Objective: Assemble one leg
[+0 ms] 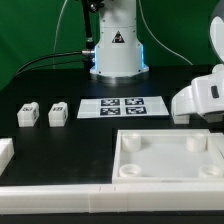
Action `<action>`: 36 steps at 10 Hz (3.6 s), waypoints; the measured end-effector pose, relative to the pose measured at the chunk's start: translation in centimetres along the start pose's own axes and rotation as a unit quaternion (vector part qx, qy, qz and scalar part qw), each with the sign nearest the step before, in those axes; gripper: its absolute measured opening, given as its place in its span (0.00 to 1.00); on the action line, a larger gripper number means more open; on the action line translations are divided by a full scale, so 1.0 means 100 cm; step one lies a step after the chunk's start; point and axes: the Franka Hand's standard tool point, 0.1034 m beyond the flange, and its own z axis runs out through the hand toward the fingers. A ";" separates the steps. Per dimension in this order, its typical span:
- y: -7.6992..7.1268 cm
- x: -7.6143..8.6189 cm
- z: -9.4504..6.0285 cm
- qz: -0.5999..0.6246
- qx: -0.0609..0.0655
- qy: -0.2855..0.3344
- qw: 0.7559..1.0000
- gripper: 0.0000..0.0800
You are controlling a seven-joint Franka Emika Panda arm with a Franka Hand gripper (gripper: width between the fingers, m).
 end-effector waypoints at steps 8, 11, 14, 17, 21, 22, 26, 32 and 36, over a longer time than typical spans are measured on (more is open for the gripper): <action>0.012 -0.032 -0.026 0.008 -0.005 -0.018 1.000 0.36; 0.026 -0.060 -0.058 0.002 -0.004 -0.007 1.000 0.36; 0.034 -0.059 -0.077 0.002 0.006 0.106 0.994 0.36; 0.035 -0.054 -0.083 0.004 0.010 0.260 0.965 0.36; 0.057 -0.050 -0.107 0.009 0.022 0.436 0.900 0.36; 0.068 -0.050 -0.115 0.021 0.028 0.469 0.883 0.36; 0.125 -0.041 -0.157 -0.006 0.014 0.458 0.889 0.36; 0.122 -0.031 -0.166 -0.003 0.002 0.588 0.809 0.36; 0.110 -0.003 -0.193 -0.023 -0.006 0.610 0.792 0.36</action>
Offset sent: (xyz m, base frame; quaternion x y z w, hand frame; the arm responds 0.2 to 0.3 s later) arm -0.0005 -0.0037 0.0071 -0.0047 -0.0089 0.0013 0.9999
